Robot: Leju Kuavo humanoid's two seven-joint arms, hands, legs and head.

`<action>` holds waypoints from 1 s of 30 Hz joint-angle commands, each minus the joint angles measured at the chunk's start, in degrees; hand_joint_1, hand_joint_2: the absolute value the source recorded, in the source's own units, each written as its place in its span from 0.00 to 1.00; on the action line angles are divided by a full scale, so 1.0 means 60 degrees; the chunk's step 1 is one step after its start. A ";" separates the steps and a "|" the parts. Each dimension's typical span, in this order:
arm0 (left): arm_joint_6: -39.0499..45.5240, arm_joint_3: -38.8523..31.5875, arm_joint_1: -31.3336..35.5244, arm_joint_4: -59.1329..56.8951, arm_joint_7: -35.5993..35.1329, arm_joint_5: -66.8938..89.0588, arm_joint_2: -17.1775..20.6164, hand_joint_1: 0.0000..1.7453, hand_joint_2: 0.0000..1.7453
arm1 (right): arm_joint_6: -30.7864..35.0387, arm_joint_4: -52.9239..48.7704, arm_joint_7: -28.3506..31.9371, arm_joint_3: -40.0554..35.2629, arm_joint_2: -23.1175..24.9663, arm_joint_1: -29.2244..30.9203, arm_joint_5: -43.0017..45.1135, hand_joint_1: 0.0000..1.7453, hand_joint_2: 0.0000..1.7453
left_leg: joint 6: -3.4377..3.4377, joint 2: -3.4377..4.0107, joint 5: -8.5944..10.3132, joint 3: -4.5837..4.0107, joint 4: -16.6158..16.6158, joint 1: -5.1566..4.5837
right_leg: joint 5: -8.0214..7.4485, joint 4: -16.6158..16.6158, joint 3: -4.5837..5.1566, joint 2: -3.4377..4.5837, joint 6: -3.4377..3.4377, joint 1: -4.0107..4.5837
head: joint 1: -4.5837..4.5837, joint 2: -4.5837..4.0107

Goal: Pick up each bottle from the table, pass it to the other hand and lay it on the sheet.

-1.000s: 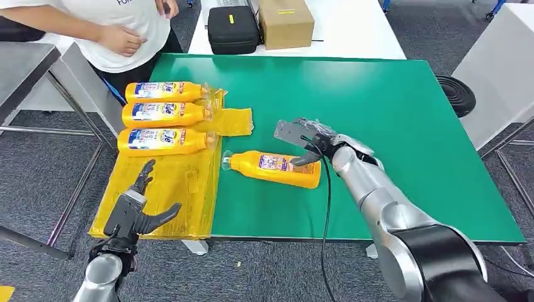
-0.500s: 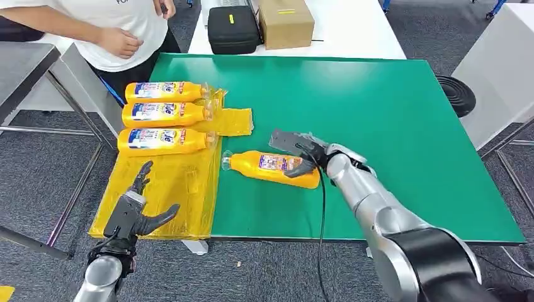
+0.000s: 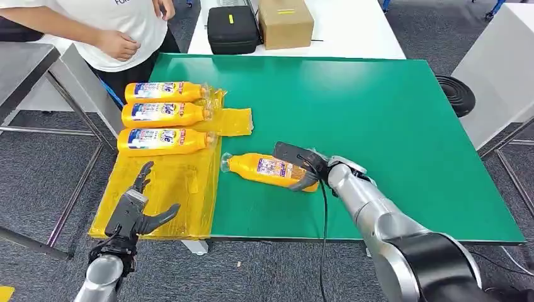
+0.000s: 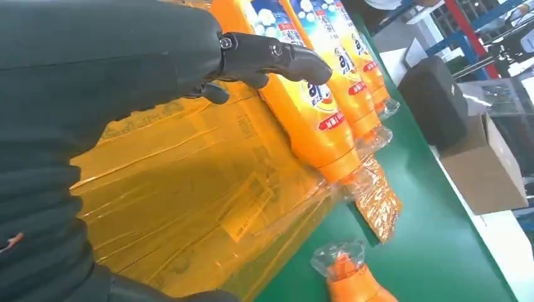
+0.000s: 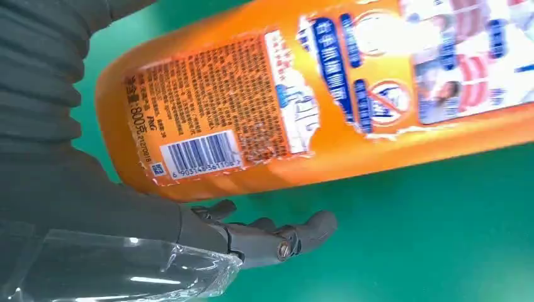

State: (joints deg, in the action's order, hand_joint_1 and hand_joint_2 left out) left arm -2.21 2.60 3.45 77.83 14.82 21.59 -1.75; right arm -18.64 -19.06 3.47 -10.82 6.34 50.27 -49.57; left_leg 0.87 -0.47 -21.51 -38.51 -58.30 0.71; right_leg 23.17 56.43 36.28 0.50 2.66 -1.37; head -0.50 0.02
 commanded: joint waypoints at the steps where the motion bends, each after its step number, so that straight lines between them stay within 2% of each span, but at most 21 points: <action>1: -0.0009 -0.0069 0.0436 -0.0789 -0.0084 -0.0054 -0.0030 0.00 1.00 | -0.0107 0.0732 -0.0182 0.0103 -0.0034 0.0282 -0.0077 0.00 1.00 | -0.0001 -0.0009 -0.0012 0.0036 0.0005 0.0001 | 0.0016 -0.0006 -0.0041 -0.0019 -0.0017 0.0006 | 0.0000 0.0000; 11: -0.0069 -0.0101 0.0962 -0.1321 -0.0186 -0.0219 0.0023 0.00 1.00 | -0.0338 0.0780 -0.0475 -0.0060 0.0063 0.0502 -0.0277 0.00 1.00 | -0.0001 -0.0010 -0.0022 0.0054 -0.0001 0.0004 | 0.0027 0.0000 -0.0062 -0.0024 -0.0027 0.0010 | 0.0000 0.0000; 12: -0.0068 -0.0105 0.0990 -0.1378 -0.0186 -0.0260 0.0021 0.00 1.00 | -0.0364 0.0779 -0.0524 -0.0091 0.0074 0.0517 -0.0317 0.05 1.00 | 0.0000 -0.0006 -0.0012 0.0037 0.0003 -0.0002 | 0.0017 0.0001 -0.0042 -0.0017 -0.0020 0.0003 | 0.0000 0.0000; 13: -0.0069 -0.0097 0.1005 -0.1401 -0.0184 -0.0279 0.0010 0.00 1.00 | -0.0370 0.0777 -0.0555 -0.0124 0.0085 0.0530 -0.0354 0.21 1.00 | -0.0001 0.0000 -0.0029 0.0066 -0.0003 0.0002 | 0.0031 0.0003 -0.0072 -0.0016 -0.0031 0.0010 | 0.0000 0.0000; 14: -0.0072 -0.0087 0.1014 -0.1419 -0.0183 -0.0287 -0.0002 0.00 1.00 | -0.0372 0.0781 -0.0579 -0.0120 0.0092 0.0537 -0.0354 0.80 1.00 | 0.0000 -0.0001 -0.0013 0.0036 0.0002 -0.0003 | 0.0016 0.0002 -0.0040 -0.0011 -0.0019 0.0002 | 0.0000 0.0000; 15: -0.0091 -0.0075 0.1044 -0.1477 -0.0174 -0.0332 -0.0006 0.00 1.00 | -0.0380 0.0781 -0.0622 -0.0124 0.0096 0.0539 -0.0369 0.85 1.00 | -0.0001 0.0000 -0.0025 0.0057 -0.0002 0.0000 | 0.0027 0.0004 -0.0063 -0.0014 -0.0027 0.0007 | 0.0000 0.0000; 16: -0.0092 -0.0057 0.1046 -0.1484 -0.0175 -0.0328 -0.0026 0.00 1.00 | -0.0373 0.0778 -0.0621 -0.0119 0.0097 0.0534 -0.0365 0.96 1.00 | 0.0000 0.0000 -0.0019 0.0047 0.0002 -0.0001 | 0.0021 0.0001 -0.0051 -0.0012 -0.0021 0.0004 | 0.0000 0.0000; 19: -0.0090 -0.0001 0.1127 -0.1594 -0.0166 -0.0375 -0.0029 0.00 1.00 | -0.0362 0.0778 -0.0635 -0.0152 0.0083 0.0481 -0.0427 1.00 1.00 | -0.0001 -0.0006 -0.0015 0.0043 0.0003 0.0000 | 0.0018 -0.0001 -0.0049 -0.0016 -0.0019 0.0006 | 0.0000 0.0000; 20: -0.0090 0.0003 0.1146 -0.1614 -0.0166 -0.0385 -0.0035 0.00 1.00 | -0.0365 0.0783 -0.0634 -0.0157 0.0078 0.0465 -0.0435 1.00 1.00 | 0.0000 -0.0011 -0.0003 0.0025 0.0006 0.0000 | 0.0008 -0.0004 -0.0029 -0.0017 -0.0013 0.0004 | 0.0000 0.0000; 22: -0.0084 0.0023 0.1191 -0.1680 -0.0157 -0.0446 -0.0036 0.00 1.00 | -0.0370 0.0788 -0.0664 -0.0191 0.0059 0.0427 -0.0501 1.00 1.00 | -0.0003 -0.0011 -0.0026 0.0075 0.0001 0.0004 | 0.0032 -0.0002 -0.0082 -0.0028 -0.0033 0.0012 | 0.0000 0.0000; 24: -0.0084 0.0027 0.1195 -0.1692 -0.0155 -0.0455 -0.0038 0.00 1.00 | -0.0373 0.0794 -0.0670 -0.0190 0.0057 0.0403 -0.0506 1.00 1.00 | 0.0000 -0.0004 -0.0009 0.0033 0.0005 0.0002 | 0.0011 -0.0005 -0.0038 -0.0012 -0.0016 0.0006 | 0.0000 0.0000; 25: -0.0084 0.0029 0.1195 -0.1700 -0.0153 -0.0460 -0.0035 0.00 1.00 | -0.0358 0.0791 -0.0663 -0.0191 0.0052 0.0381 -0.0509 1.00 1.00 | -0.0001 -0.0004 -0.0027 0.0066 0.0000 0.0004 | 0.0028 -0.0002 -0.0073 -0.0018 -0.0028 0.0011 | 0.0000 0.0000; 30: -0.0078 -0.0018 0.1106 -0.1650 -0.0122 -0.0562 -0.0014 0.00 1.00 | -0.0379 0.0799 -0.0724 -0.0277 0.0069 0.0311 -0.0623 1.00 1.00 | 0.0000 -0.0006 -0.0008 0.0031 0.0007 0.0001 | 0.0010 -0.0006 -0.0035 -0.0014 -0.0014 0.0004 | 0.0000 0.0000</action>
State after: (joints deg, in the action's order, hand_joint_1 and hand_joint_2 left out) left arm -2.38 2.60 8.25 72.17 14.12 19.04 -1.84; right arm -20.52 -17.84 -0.17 -10.82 6.73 50.72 -52.43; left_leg 0.87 -0.47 -21.50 -38.50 -58.30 0.71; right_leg 23.16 56.44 36.26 0.50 2.66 -1.37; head -0.50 0.02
